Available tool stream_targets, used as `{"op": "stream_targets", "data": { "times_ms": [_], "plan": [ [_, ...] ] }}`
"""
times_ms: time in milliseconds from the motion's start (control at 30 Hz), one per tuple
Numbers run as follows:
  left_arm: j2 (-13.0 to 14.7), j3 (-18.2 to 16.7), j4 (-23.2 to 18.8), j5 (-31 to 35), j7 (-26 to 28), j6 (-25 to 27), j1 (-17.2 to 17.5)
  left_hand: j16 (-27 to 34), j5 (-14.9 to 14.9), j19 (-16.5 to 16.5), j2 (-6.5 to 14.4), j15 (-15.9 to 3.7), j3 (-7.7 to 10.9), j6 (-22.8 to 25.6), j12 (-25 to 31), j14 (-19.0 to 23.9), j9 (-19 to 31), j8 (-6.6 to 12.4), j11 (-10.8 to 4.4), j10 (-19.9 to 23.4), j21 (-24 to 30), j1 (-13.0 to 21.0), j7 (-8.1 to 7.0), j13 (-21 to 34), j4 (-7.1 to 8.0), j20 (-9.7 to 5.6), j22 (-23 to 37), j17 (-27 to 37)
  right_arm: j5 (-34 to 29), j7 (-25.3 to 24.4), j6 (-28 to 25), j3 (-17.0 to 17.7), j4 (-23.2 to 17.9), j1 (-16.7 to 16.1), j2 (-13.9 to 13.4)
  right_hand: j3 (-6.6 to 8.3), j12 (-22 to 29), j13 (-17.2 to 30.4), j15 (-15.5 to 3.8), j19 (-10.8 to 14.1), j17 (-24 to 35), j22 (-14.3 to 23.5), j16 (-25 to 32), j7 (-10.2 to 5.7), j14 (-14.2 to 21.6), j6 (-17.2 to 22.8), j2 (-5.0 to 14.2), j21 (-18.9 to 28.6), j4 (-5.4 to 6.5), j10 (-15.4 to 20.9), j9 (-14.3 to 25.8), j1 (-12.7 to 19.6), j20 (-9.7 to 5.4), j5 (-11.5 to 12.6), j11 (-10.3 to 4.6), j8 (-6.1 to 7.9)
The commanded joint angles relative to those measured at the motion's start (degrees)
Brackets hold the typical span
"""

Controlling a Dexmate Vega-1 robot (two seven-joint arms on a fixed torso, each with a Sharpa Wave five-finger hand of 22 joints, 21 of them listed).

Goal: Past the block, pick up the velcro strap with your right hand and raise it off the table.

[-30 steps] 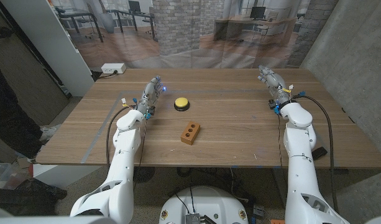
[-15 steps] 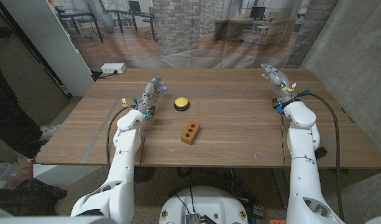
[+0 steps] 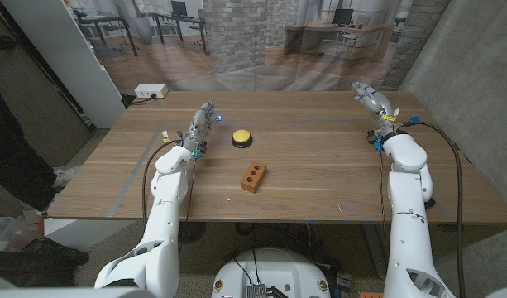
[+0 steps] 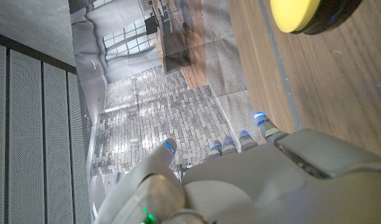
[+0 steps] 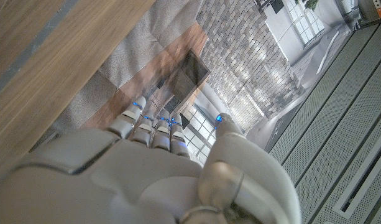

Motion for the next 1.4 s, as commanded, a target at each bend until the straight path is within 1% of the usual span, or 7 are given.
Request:
{"op": "stream_targets", "data": {
  "times_ms": [33, 333, 567, 733, 1000, 1400],
  "plan": [
    [0.08, 0.14, 0.36, 0.02, -0.29, -0.04, -0.40, 0.46, 0.20, -0.72, 3.40, 0.19, 0.43, -4.27, 0.21, -6.76, 0.16, 0.23, 0.16, -4.19, -0.25, -0.61, 0.06, 0.14, 0.11, 0.11, 0.33, 0.12, -2.11, -0.28, -0.69, 0.82, -3.35, -1.35, -0.08, 0.21, 0.18, 0.35, -0.02, 0.37, 0.21, 0.18, 0.14, -0.14, 0.46, 0.71, -0.13, 0.22, -0.39, 0.81, 0.20, 0.56, 0.05, 0.34, -0.17, 0.25],
    [0.18, 0.26, 1.27, 0.20, -0.53, -0.22, -1.05, 0.44, 0.20, -0.68, 3.37, 0.19, 0.50, -4.25, 0.19, -6.77, 0.16, 0.22, 0.12, -4.22, -0.35, -0.68, 0.05, 0.14, 0.10, 0.08, 0.33, 0.11, -4.12, -0.64, -1.34, 1.41, -6.31, -2.70, -0.01, 0.34, 0.17, 0.35, -0.21, 0.49, 0.20, 0.18, 0.20, -0.05, 0.87, 1.25, -0.05, 0.22, -0.68, 1.24, 0.20, 0.75, 0.02, 0.34, -0.13, 0.32],
    [0.17, 0.26, 1.99, 0.27, -0.73, -0.39, -1.49, 0.45, 0.21, -0.58, 3.34, 0.12, 0.56, -4.24, 0.20, -6.71, 0.16, 0.21, 0.15, -4.18, -0.42, -0.74, 0.02, 0.14, 0.08, 0.05, 0.34, 0.11, -5.67, -1.57, -1.41, 1.76, -8.33, -3.87, 0.64, 0.48, 0.23, 0.35, -0.46, 0.65, 0.20, 0.17, 0.23, -0.16, 1.23, 1.63, 0.02, 0.24, -0.98, 1.85, 0.20, 0.95, -0.52, 0.34, -0.13, 0.32],
    [0.13, 0.22, 2.44, 0.34, -0.76, -0.76, -1.77, 0.44, 0.20, -0.61, 3.32, 0.12, 0.60, -4.23, 0.19, -6.73, 0.16, 0.21, 0.17, -4.17, -0.50, -0.78, 0.02, 0.14, 0.07, 0.16, 0.34, 0.11, -6.91, -1.98, -1.64, 1.99, -9.68, -4.52, 0.90, 0.52, 0.19, 0.35, -0.44, 0.67, 0.19, 0.17, 0.21, -0.14, 1.31, 1.78, 0.01, 0.22, -1.12, 1.96, 0.20, 1.03, -0.60, 0.33, -0.21, 0.31],
    [0.11, 0.23, 3.56, 0.38, -1.08, -1.17, -2.44, 0.42, 0.21, -0.56, 3.30, 0.16, 0.66, -4.24, 0.17, -6.76, 0.16, 0.20, 0.12, -4.20, -0.59, -0.84, 0.02, 0.14, 0.06, 0.17, 0.34, 0.11, -8.02, -2.48, -1.84, 2.44, -11.05, -5.16, 1.48, 0.56, 0.20, 0.36, -0.47, 0.70, 0.20, 0.16, 0.15, -0.37, 1.36, 2.15, 0.02, 0.20, -1.31, 2.36, 0.20, 1.12, -0.76, 0.31, -0.37, 0.34],
    [-0.01, 0.06, 5.13, 0.47, -1.28, -2.06, -3.32, 0.42, 0.21, -0.53, 3.31, 0.15, 0.76, -4.21, 0.19, -6.70, 0.16, 0.19, 0.09, -4.13, -0.73, -0.92, 0.04, 0.14, 0.06, 0.23, 0.35, 0.10, -10.97, -2.87, -3.29, 2.97, -14.39, -6.44, 2.20, 0.59, 0.15, 0.36, -0.56, 0.74, 0.22, 0.16, 0.14, -0.33, 1.54, 2.59, 0.06, 0.17, -1.50, 2.67, 0.21, 1.17, -0.89, 0.29, -0.30, 0.36]
  ]
}}
